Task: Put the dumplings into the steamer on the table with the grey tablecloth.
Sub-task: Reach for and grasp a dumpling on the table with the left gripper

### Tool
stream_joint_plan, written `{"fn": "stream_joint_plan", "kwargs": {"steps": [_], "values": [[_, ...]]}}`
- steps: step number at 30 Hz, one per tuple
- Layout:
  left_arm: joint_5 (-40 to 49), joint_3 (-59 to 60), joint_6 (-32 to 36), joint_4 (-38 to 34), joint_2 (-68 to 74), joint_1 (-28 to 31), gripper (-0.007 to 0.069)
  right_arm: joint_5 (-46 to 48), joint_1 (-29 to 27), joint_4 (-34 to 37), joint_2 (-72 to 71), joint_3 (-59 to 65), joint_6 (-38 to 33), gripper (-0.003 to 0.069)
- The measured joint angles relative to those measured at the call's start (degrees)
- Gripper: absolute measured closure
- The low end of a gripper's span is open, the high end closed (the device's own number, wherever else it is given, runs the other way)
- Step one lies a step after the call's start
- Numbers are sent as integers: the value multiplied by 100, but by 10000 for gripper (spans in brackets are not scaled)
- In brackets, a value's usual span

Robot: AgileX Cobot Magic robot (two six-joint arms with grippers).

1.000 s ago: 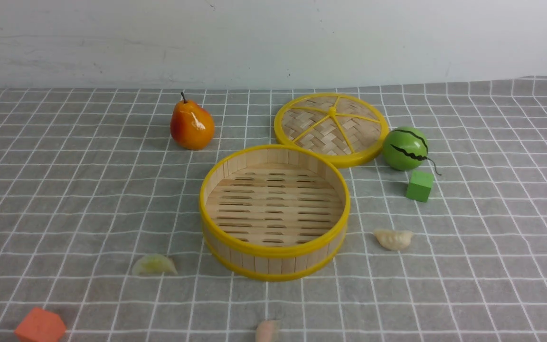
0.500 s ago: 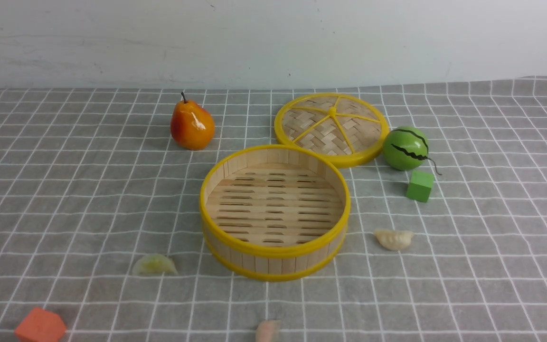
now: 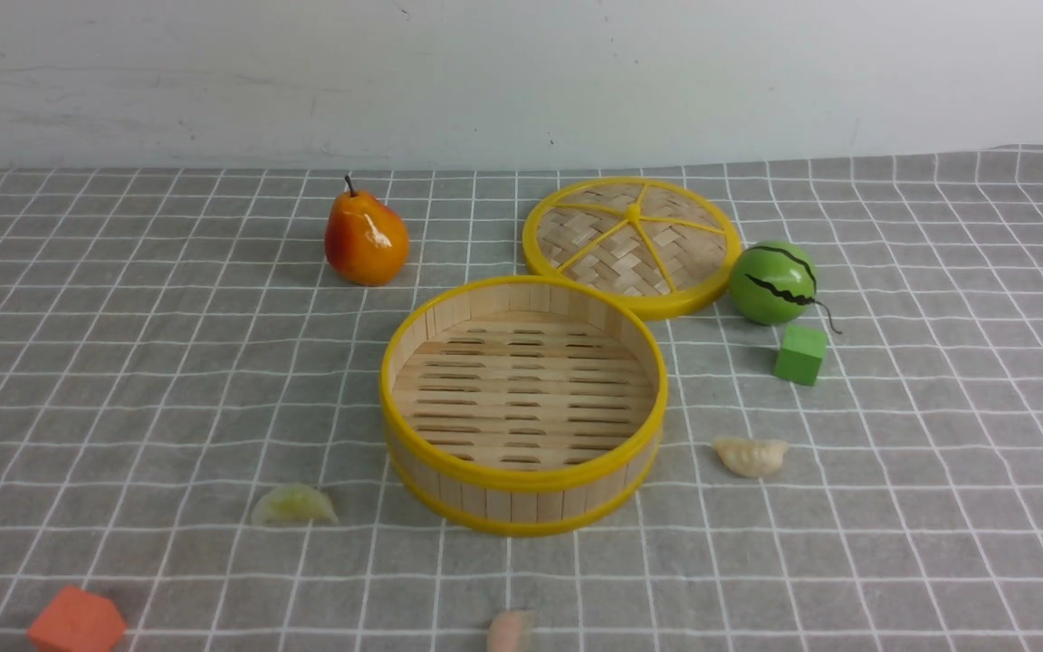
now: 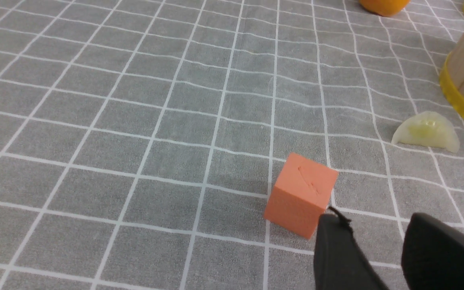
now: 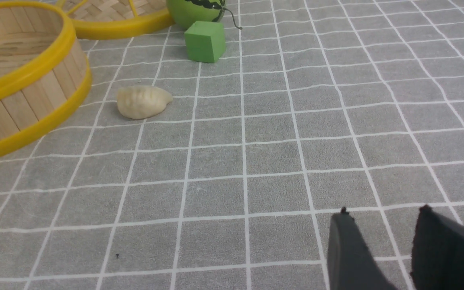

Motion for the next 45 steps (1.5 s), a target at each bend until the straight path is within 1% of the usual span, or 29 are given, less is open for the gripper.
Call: {"fn": "stream_joint_plan", "kwargs": {"steps": [6,9,10,12,15,17,19,21,25,28,31,32,34,35,37,38,39,41,43,45], "values": [[-447,0,4,-389,0,0,386,0,0,12,0,0,0,419],[-640,0,-10,-890,0,0,386,-4,0,149,0,0,0,419],[-710,0,-63,-1145,0,0,386,-4,0,324,0,0,29,419],[-997,0,-594,-2451,0,0,386,2,0,1229,0,0,351,419],[-1261,0,-1302,-4025,0,0,386,91,0,2966,0,24,1127,419],[-1331,0,-1492,-4638,0,0,386,107,0,3581,0,46,1377,419],[-1382,0,-1592,-5278,0,0,386,94,0,4355,0,54,1551,419],[-1394,0,-1592,-5611,0,0,386,60,0,4604,0,54,1503,419],[-1446,0,-1592,-5963,0,0,386,-98,0,4654,0,54,1199,419],[-1352,-31,-1491,-6021,0,0,386,-191,0,4691,0,54,813,419],[-879,-466,-677,-5734,0,0,386,-133,0,4717,0,-71,288,424],[-648,-741,-249,-5553,0,0,386,-94,0,4717,0,-251,37,440],[-264,-1251,321,-5237,140,0,403,-83,0,4673,121,-614,-407,491],[39,-1677,578,-4960,451,0,437,-83,0,4585,375,-915,-787,554],[509,-2208,714,-4552,1107,0,495,-34,0,4435,943,-1403,-1292,641],[770,-2480,743,-4322,1474,0,542,114,0,4325,1440,-1785,-1616,670],[987,-2698,764,-4122,1774,0,566,178,0,4262,1669,-1954,-1783,675],[1527,-3201,866,-3662,2438,0,637,606,0,4062,2304,-2431,-2283,678],[2374,-3891,1125,-3018,3311,0,638,1570,0,3719,3372,-3206,-2917,678],[2865,-4260,1286,-2645,3809,0,638,2235,31,3523,4016,-3636,-3178,678]]}}
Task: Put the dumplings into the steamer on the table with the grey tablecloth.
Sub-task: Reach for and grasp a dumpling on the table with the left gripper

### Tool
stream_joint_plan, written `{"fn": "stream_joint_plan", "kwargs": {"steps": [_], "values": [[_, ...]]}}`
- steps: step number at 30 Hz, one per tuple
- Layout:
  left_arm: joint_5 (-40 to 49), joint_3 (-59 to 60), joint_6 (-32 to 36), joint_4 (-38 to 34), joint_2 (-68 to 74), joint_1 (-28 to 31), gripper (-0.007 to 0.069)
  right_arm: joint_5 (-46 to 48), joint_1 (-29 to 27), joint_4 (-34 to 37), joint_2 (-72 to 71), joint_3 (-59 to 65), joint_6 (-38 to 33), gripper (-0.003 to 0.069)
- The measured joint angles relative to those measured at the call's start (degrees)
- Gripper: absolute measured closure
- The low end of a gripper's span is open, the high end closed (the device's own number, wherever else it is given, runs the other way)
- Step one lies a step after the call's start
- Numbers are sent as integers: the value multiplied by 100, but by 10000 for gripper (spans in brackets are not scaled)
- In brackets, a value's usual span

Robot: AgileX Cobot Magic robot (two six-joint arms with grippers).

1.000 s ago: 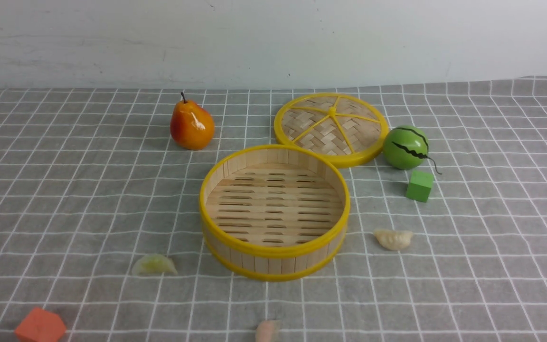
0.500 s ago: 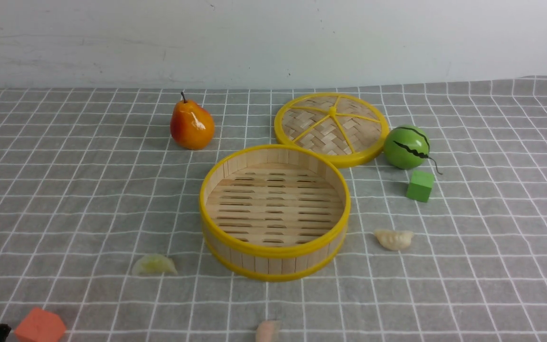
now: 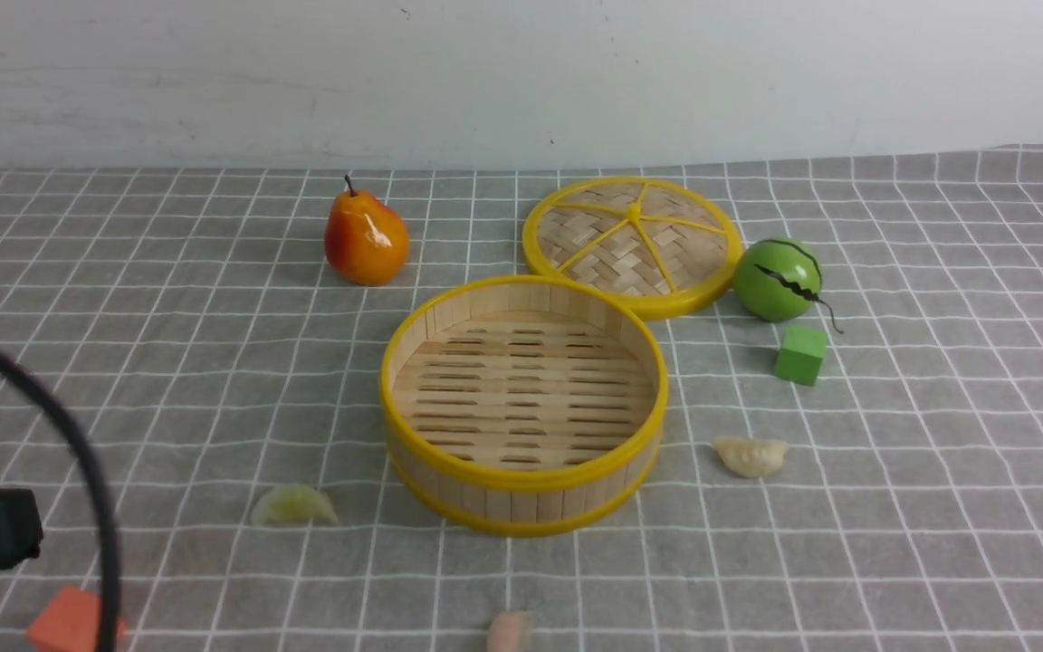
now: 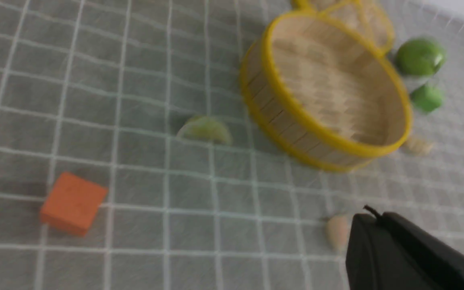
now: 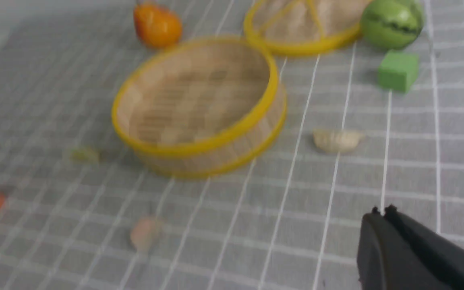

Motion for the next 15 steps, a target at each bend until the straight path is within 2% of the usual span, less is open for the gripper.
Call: {"fn": "stream_joint_plan", "kwargs": {"steps": [5,6,8,10,11,13,15], "values": [[644,-673,164,765,1137,-282,638,947,561,-359,1332,-780,-176,677],[680,-851,171,999,1539,-593,638,1049,914,-549,1664,-969,-193,676],[688,-957,153,1165,1792,-789,638,1097,1141,-645,1827,-1061,-190,675],[741,-1294,-139,1642,2501,-1267,637,1163,1734,-898,2158,-1224,-195,673],[793,-1407,-252,1759,2715,-1417,630,1169,1821,-939,2197,-1231,-195,673],[1001,-1691,-481,1988,3266,-1611,589,1169,2020,-1005,2273,-1245,-202,671],[1161,-2004,-592,2166,3808,-1719,510,1174,2113,-1037,2292,-1245,-208,670]]}}
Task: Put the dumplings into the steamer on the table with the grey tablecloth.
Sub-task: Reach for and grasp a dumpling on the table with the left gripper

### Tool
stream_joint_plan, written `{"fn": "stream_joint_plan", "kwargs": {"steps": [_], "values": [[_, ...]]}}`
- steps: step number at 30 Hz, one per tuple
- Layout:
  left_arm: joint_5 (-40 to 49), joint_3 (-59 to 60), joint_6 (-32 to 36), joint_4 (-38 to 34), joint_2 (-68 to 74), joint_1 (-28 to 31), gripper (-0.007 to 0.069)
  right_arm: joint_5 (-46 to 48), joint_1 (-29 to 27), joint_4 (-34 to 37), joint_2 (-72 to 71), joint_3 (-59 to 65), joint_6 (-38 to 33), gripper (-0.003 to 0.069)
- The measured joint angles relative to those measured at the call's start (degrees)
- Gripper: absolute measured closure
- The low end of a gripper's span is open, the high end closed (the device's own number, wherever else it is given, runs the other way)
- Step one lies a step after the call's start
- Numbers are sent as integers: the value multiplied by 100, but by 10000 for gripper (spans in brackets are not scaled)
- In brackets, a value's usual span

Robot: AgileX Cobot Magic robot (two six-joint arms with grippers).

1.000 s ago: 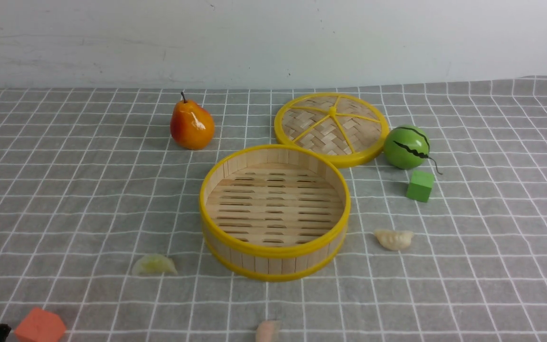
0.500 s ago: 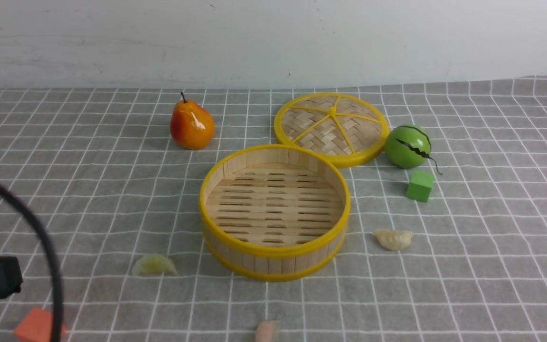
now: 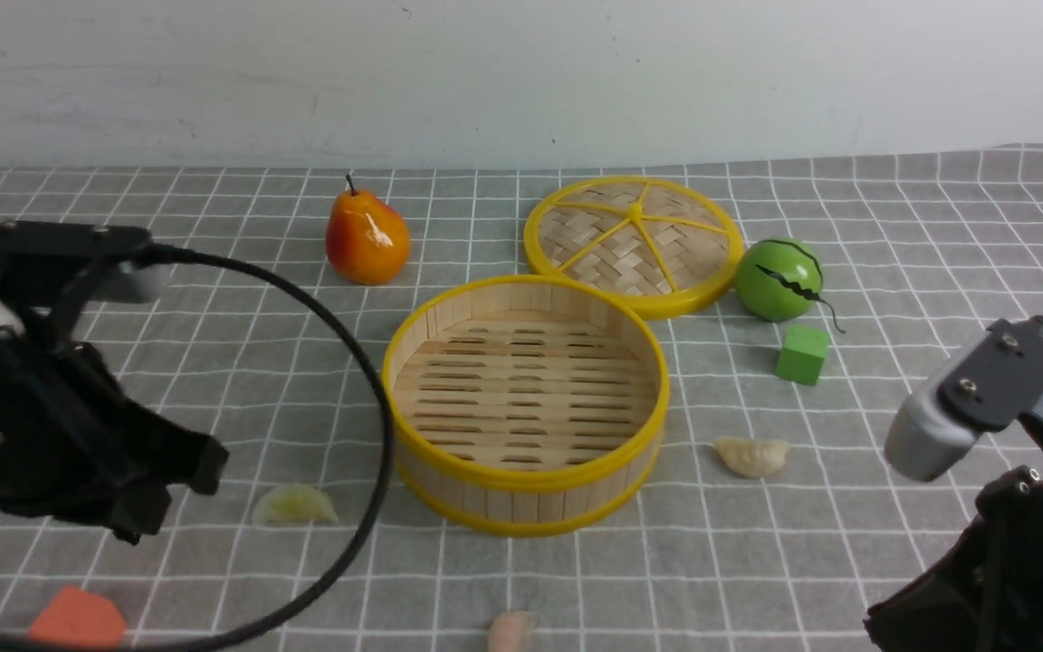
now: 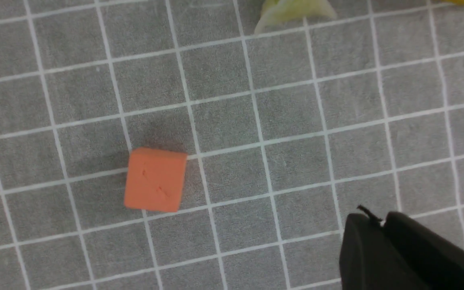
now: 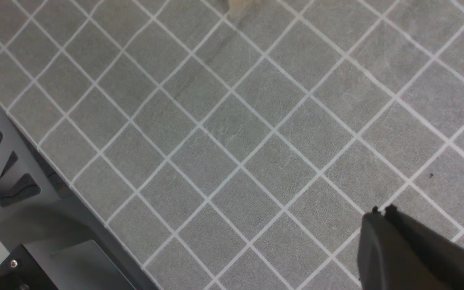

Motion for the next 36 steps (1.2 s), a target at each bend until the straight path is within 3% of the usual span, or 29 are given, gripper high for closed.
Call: {"fn": "stream_joint_plan", "kwargs": {"steps": [2,7,10,13,18,23,28,29,32,36], "values": [[31,-168,-9,71,250,-25,450,0,19,0,0,0,0,670],[-365,-706,-9,476,1382,-31,169,0,23,-1,0,-17,-4,666],[-795,-828,172,678,1795,-31,85,0,23,-6,0,-17,-4,664],[-1246,-834,641,743,2178,-31,51,0,23,-6,-5,-17,-4,661],[-1852,-835,1508,596,2781,-31,58,0,23,-18,-5,-17,-4,659],[-2060,-848,1883,327,3169,-32,95,0,23,-18,-5,-17,-4,657],[-2060,-865,1920,299,3352,-43,238,-37,23,-24,-5,-17,-4,652],[-2053,-865,1914,299,3352,-43,314,-58,23,-24,-5,-17,-4,652],[-2009,-870,1840,299,3352,-43,438,-67,23,-24,-5,-17,-4,652],[-1796,-888,1699,299,3240,-43,429,-82,23,-24,-5,-17,-4,648]]}}
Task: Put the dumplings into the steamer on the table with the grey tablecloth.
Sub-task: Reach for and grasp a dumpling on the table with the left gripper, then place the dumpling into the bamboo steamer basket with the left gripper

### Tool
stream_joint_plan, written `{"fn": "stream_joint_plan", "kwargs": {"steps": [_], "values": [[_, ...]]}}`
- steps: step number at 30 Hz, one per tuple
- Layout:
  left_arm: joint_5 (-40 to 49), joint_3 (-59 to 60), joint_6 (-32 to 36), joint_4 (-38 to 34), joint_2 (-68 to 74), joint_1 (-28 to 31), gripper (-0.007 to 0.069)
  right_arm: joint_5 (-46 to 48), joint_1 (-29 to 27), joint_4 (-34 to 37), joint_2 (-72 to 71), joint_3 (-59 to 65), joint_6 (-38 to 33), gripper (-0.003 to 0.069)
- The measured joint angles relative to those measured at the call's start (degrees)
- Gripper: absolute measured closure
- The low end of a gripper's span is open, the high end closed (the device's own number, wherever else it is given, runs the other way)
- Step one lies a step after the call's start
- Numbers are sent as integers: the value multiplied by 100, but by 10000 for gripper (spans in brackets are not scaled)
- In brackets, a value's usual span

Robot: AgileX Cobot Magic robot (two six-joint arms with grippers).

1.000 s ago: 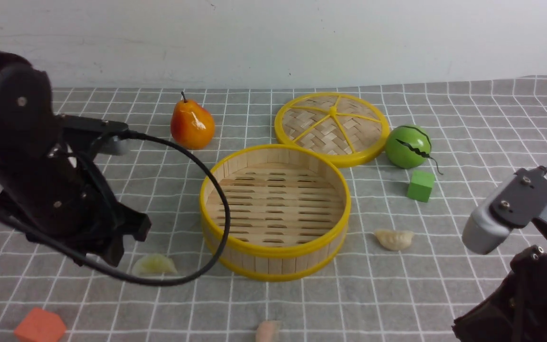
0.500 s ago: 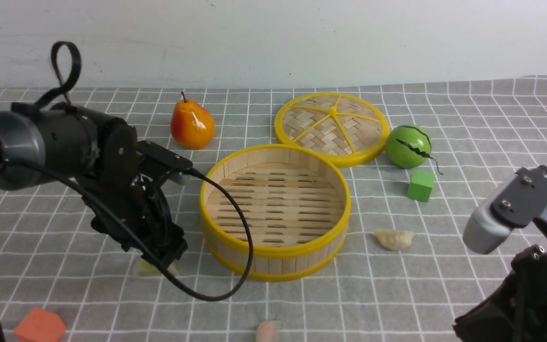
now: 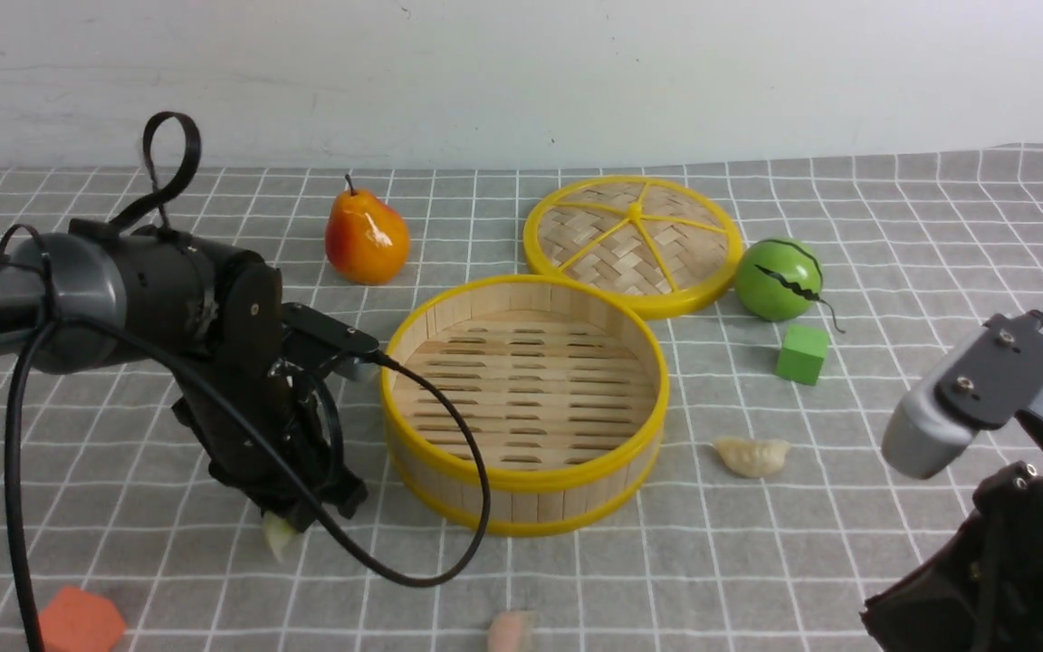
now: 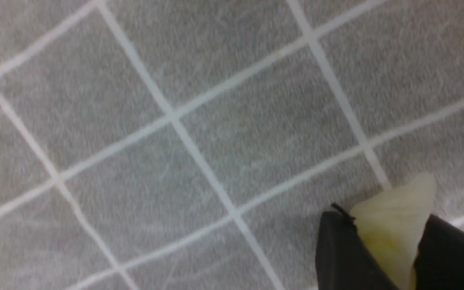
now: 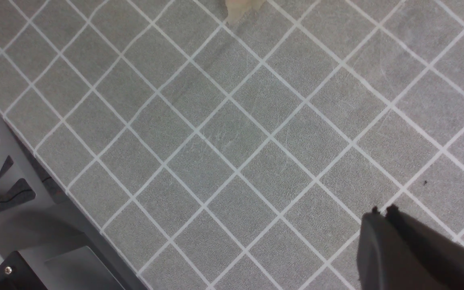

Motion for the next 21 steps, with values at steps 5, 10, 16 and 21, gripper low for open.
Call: {"fn": "stream_joint_plan", "kwargs": {"steps": [5,10,16,21], "values": [[463,-476,-470,-217,-476,-75,429,-9,0,-18,0,0,0,647],[724,-1733,-988,-458,-734,-642,429,-113,0,-18,0,0,0,646],[1030,-3327,-1743,-574,309,-1084,429,-107,0,-18,0,0,0,640],[1372,-4523,-1909,-475,1602,-1220,429,-90,0,0,0,0,0,639]]}}
